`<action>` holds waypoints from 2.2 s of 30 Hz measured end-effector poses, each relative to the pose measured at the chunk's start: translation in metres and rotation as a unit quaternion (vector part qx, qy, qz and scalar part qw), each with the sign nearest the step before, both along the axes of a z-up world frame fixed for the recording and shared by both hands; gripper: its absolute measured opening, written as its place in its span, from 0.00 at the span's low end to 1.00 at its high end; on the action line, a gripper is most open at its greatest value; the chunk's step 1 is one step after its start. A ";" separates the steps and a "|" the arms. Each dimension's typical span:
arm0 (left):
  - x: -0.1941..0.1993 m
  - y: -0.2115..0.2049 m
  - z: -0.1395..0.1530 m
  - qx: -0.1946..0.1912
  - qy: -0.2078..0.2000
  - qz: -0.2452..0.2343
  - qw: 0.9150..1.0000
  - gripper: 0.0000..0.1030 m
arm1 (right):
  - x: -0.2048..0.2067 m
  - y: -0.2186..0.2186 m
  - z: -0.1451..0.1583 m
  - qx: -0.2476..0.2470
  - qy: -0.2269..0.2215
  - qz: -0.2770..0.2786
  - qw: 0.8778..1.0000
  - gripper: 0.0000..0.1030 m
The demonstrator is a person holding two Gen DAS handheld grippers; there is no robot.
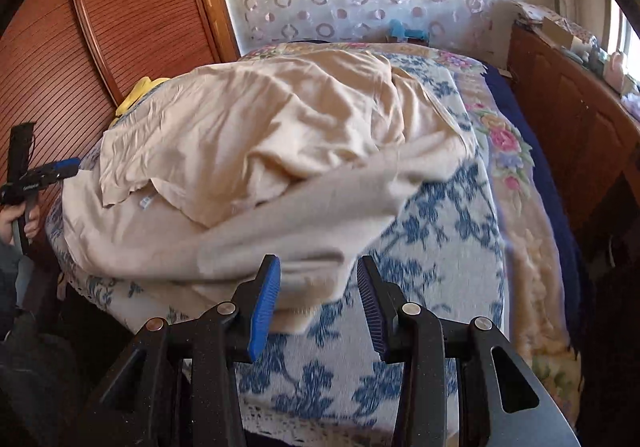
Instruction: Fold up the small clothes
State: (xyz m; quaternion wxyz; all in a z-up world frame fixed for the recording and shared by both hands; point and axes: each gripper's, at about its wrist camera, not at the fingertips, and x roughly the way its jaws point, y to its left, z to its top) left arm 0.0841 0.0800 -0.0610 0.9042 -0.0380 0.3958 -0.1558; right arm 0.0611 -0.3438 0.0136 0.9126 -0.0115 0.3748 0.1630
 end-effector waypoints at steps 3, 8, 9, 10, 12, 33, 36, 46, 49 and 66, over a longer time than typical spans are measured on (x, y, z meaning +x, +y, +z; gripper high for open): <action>-0.013 -0.001 -0.002 -0.011 0.003 -0.001 1.000 0.73 | -0.009 -0.003 0.003 0.020 0.004 -0.010 1.000 0.40; -0.026 -0.002 -0.006 -0.030 -0.001 -0.002 1.000 0.70 | -0.021 -0.008 -0.002 0.023 0.007 -0.011 1.000 0.40; -0.026 -0.003 -0.008 -0.033 -0.001 -0.005 0.999 0.67 | -0.023 -0.008 -0.005 0.022 0.007 -0.011 1.000 0.40; -0.026 -0.003 -0.009 -0.032 0.000 -0.004 0.999 0.65 | -0.025 -0.008 -0.007 0.019 0.007 -0.012 1.000 0.40; -0.023 -0.003 -0.014 -0.029 0.006 0.000 1.000 0.62 | -0.026 -0.005 -0.010 0.014 0.007 -0.012 1.000 0.40; -0.054 -0.009 0.054 -0.039 -0.085 0.020 0.995 0.04 | -0.033 0.012 -0.021 0.013 -0.004 0.014 1.000 0.40; -0.052 -0.005 0.056 -0.040 -0.088 0.029 0.995 0.04 | -0.033 0.020 -0.022 -0.009 -0.017 0.009 1.000 0.40; -0.052 0.003 0.044 -0.039 -0.074 0.042 0.996 0.03 | -0.032 0.042 -0.017 -0.047 -0.064 0.000 0.997 0.04; -0.053 0.002 0.039 -0.036 -0.068 0.042 0.996 0.03 | -0.046 0.038 0.011 -0.030 -0.087 0.003 0.996 0.03; -0.044 0.001 0.021 -0.027 -0.039 0.041 0.998 0.44 | -0.049 0.017 0.028 0.022 -0.081 -0.044 0.996 0.34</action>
